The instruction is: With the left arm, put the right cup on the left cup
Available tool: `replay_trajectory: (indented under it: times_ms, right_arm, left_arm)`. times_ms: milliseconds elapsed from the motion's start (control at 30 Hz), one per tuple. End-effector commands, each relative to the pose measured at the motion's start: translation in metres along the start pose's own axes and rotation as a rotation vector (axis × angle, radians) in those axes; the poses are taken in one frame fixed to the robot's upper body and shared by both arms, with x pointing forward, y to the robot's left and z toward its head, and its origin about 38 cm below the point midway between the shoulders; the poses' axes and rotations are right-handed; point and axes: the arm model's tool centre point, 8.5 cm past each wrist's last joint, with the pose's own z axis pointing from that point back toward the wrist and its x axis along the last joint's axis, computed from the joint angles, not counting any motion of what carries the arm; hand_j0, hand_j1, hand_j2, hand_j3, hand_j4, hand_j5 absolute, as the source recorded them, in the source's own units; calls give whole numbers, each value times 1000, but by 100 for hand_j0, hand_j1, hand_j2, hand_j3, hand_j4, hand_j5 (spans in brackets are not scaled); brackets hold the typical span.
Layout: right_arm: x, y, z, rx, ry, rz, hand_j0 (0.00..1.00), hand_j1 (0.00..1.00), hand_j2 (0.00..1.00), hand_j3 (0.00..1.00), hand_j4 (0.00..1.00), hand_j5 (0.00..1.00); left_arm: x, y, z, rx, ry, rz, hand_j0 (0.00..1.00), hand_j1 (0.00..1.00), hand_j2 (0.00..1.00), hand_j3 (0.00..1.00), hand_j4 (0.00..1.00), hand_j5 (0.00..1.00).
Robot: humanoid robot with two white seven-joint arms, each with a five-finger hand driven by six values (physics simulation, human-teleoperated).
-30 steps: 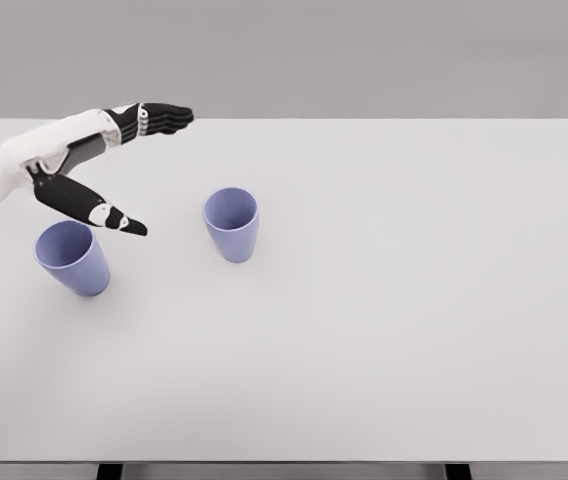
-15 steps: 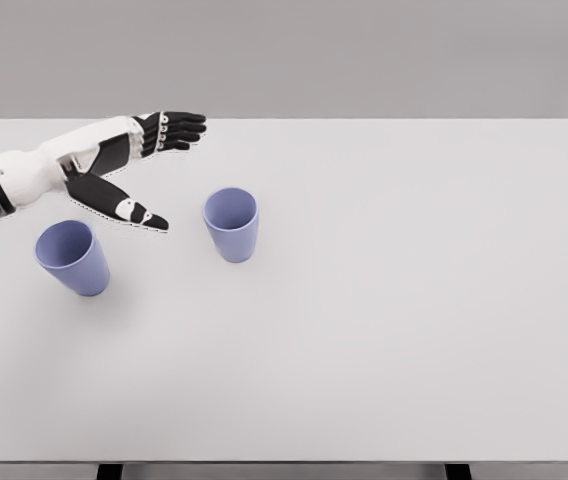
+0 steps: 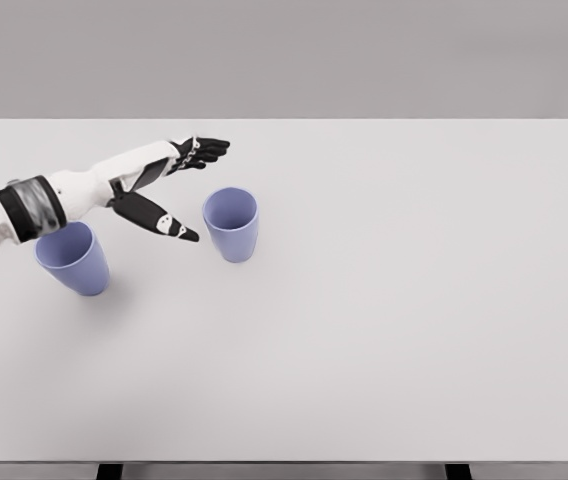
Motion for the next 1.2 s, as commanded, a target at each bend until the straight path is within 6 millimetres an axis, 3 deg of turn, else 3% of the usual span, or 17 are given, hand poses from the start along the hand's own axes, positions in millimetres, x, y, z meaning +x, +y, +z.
replay_trajectory:
  times_ms: [0,600,1167]
  right_arm:
    - [0,0,0,0,0,0,100,100,100,100,100,100]
    - [0,0,0,0,0,0,100,100,100,100,100,100]
    - [0,0,0,0,0,0,100,100,100,100,100,100]
  left_arm:
    - [-8,-4,-3,-5,30,4,100,100,100,100,100,100]
    - [-15,-20,-27,-10,53,31,100,100,100,100,100,100]
    - [-25,-22,-44,-9,73,73,100,100,100,100,100,100]
